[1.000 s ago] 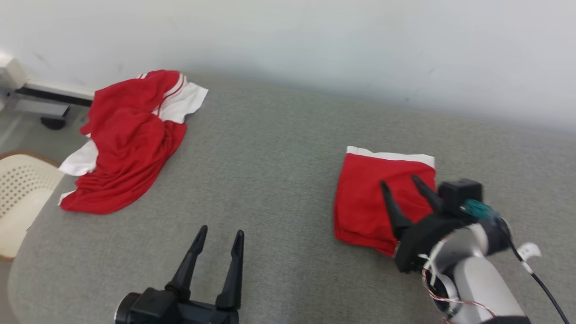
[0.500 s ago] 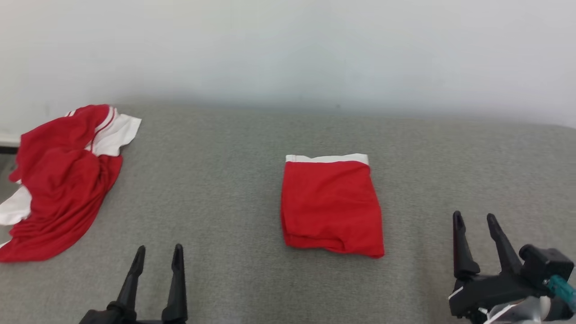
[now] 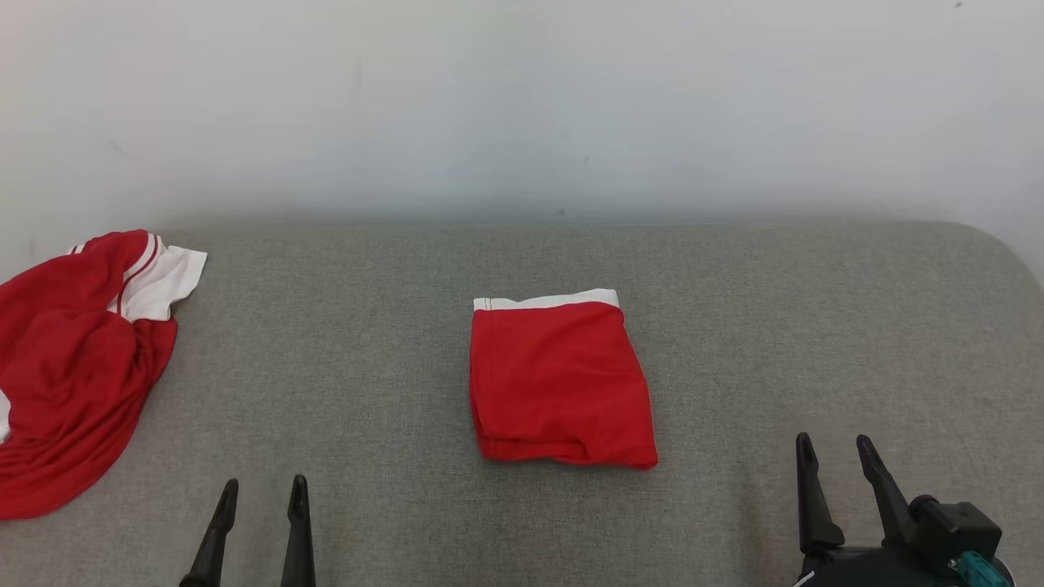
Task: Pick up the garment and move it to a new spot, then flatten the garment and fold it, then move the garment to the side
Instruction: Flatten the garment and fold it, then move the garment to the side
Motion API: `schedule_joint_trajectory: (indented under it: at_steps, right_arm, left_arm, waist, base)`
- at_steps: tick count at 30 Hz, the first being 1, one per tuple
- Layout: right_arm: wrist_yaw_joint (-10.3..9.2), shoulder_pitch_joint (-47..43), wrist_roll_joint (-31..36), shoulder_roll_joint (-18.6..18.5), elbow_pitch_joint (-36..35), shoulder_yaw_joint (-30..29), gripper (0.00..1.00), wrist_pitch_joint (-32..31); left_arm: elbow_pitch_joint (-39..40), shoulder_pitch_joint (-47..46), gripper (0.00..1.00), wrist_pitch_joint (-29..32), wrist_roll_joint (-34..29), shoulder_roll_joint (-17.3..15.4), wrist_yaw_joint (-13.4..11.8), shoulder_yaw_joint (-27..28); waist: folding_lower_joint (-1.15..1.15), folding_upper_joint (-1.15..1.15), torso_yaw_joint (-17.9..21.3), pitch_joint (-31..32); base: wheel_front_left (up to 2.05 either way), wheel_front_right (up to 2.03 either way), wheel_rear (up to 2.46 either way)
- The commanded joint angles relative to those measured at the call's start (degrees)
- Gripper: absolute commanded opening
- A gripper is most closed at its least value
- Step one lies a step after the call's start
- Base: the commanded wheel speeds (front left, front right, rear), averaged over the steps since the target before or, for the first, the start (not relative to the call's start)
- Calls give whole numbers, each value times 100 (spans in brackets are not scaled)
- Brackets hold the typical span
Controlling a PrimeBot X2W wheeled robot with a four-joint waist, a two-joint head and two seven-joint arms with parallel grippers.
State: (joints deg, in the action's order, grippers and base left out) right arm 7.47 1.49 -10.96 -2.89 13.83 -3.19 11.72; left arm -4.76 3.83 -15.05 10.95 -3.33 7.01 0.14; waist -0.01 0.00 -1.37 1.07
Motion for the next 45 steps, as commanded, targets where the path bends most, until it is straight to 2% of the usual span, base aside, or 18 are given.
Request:
schedule_joint_trajectory:
  at_steps: [1,25,29,34,39,42,45]
  right_arm:
    - [3,-8,36,1,37,21,100,41]
    - [3,292,33,1,184,73,100,-112]
    - [3,619,-91,1,264,161,100,-812]
    - [3,1486,-40,0,567,332,100,-2438]
    - [3,2358,-41,2,1431,133,100,-3532]
    - [3,2889,85,0,2033,30,100,-3868]
    - [3,3279,296,-1,2560,-67,100,-3934]
  left_arm:
    - [-15,122,100,-16,-27,13,0,35]
    - [-6,63,100,-16,23,47,26,-109]
    - [-2,15,100,-16,41,47,9,-95]
    - [-10,-81,100,-17,119,47,-16,-169]
    - [-27,-226,100,-16,180,45,-23,-381]
    - [-44,-326,100,-17,232,46,-39,-507]
    - [-57,-406,100,-16,286,45,-39,-626]
  waist:
    - [1,0,-12,3]
    - [1,0,-130,-150]
    - [1,0,-135,-201]
    - [1,0,-189,-295]
    - [1,0,-454,-444]
    - [1,0,-683,-571]
    - [1,0,-898,-714]
  base:
    - [0,0,0]
    - [0,0,0]
    - [0,0,0]
    - [0,0,0]
    - [0,0,0]
    - [0,0,0]
    - [0,0,0]
